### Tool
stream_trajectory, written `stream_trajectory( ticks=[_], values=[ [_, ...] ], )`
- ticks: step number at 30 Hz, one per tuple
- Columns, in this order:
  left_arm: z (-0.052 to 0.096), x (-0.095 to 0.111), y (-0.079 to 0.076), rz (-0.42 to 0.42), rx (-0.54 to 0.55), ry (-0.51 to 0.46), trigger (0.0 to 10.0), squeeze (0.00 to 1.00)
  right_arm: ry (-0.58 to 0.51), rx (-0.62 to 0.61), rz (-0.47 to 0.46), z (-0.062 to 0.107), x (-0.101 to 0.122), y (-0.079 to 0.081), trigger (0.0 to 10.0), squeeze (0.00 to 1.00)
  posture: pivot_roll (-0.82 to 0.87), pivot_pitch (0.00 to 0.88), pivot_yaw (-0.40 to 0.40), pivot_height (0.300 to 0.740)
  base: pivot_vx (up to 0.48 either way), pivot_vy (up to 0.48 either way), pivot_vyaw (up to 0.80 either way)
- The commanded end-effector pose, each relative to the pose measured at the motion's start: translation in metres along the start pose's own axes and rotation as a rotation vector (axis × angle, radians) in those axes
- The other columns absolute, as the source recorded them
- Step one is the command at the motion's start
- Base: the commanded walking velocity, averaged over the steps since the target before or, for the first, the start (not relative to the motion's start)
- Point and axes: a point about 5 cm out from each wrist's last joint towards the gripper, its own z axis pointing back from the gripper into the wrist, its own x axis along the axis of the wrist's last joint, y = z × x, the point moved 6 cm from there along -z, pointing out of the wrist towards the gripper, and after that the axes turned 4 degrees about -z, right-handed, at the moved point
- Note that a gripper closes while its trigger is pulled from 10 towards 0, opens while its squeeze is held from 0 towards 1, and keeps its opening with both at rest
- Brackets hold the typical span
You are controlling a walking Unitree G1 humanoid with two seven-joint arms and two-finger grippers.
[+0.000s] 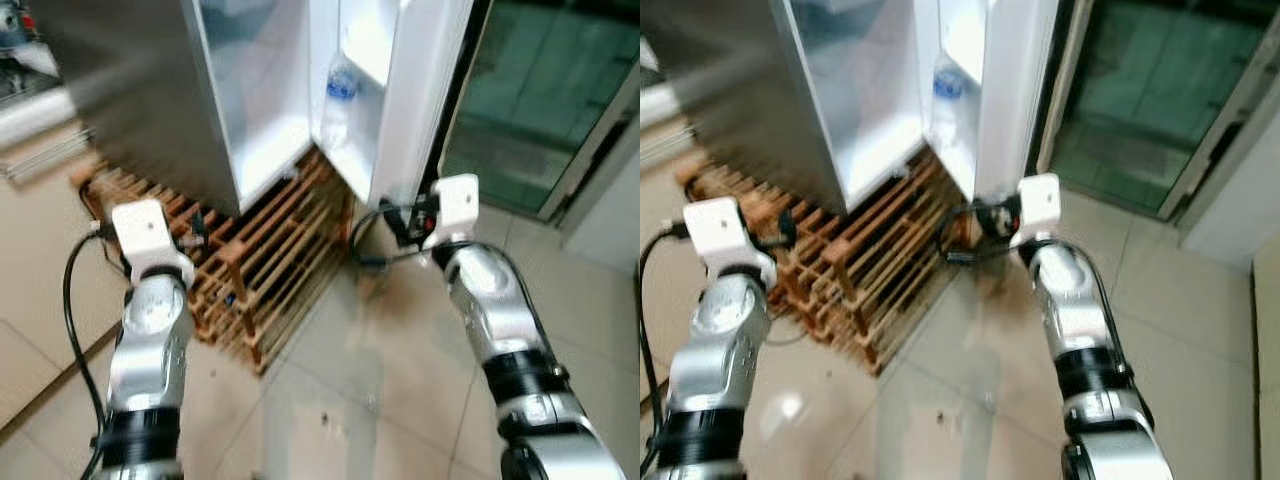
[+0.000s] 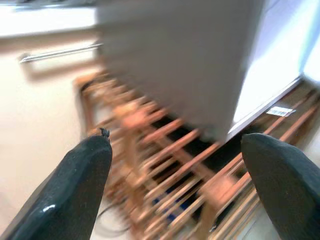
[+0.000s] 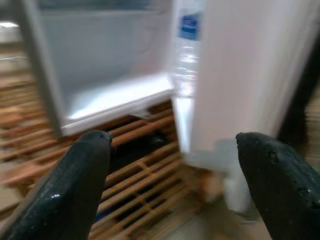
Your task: Restocking fridge
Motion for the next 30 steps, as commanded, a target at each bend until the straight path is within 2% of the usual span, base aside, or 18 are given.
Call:
stream_trajectory(
  ticks=[1, 2, 3, 4, 6, 10, 17, 23, 30],
  values=[
    [0.000, 0.004, -0.007, -0.028, -0.037, -0.021, 10.0, 0.00, -0.030, 0.002, 0.005, 0.002, 0.007, -0.002, 10.0, 0.01, 0.00, 0.000, 0.038, 0.740, 0.000, 0.000, 0.44],
    [0.004, 0.010, -0.014, -0.084, -0.092, -0.071, 10.0, 0.00, -0.043, -0.004, 0.001, 0.006, 0.009, -0.003, 10.0, 0.00, 0.00, 0.000, 0.037, 0.740, 0.000, 0.000, 0.49],
    [0.004, 0.010, -0.014, -0.084, -0.092, -0.071, 10.0, 0.00, -0.043, -0.004, 0.001, 0.006, 0.009, -0.003, 10.0, 0.00, 0.00, 0.000, 0.037, 0.740, 0.000, 0.000, 0.49],
    [0.008, 0.016, -0.020, -0.101, -0.139, -0.112, 10.0, 0.00, -0.043, -0.018, -0.004, 0.011, 0.007, -0.007, 10.0, 0.00, 0.00, 0.000, 0.035, 0.740, 0.000, 0.000, 0.00],
    [0.010, 0.018, -0.020, -0.063, -0.145, -0.125, 10.0, 0.00, -0.041, -0.038, -0.011, 0.016, 0.003, -0.010, 10.0, 0.00, 0.00, 0.000, 0.035, 0.740, 0.337, 0.000, 0.00],
    [0.009, 0.020, -0.022, -0.041, -0.138, -0.124, 10.0, 0.00, -0.020, -0.047, -0.007, 0.022, -0.006, -0.008, 10.0, 0.00, 0.00, 0.000, 0.035, 0.740, 0.480, 0.000, 0.12],
    [0.010, 0.022, -0.026, -0.045, -0.152, -0.141, 10.0, 0.00, -0.039, -0.008, -0.020, 0.024, -0.003, 0.005, 10.0, 0.00, -0.01, 0.000, 0.039, 0.740, 0.480, 0.000, 0.59],
    [0.010, 0.017, -0.028, -0.009, -0.152, -0.110, 10.0, 0.00, -0.038, -0.011, -0.023, 0.025, -0.003, 0.002, 10.0, 0.00, 0.00, 0.000, 0.035, 0.740, 0.480, 0.000, 0.58],
    [0.009, 0.018, -0.029, -0.025, -0.146, -0.107, 10.0, 0.00, -0.028, -0.021, -0.030, 0.025, -0.003, -0.001, 10.0, 0.00, 0.00, 0.000, 0.035, 0.740, 0.434, 0.000, 0.40]
  ],
)
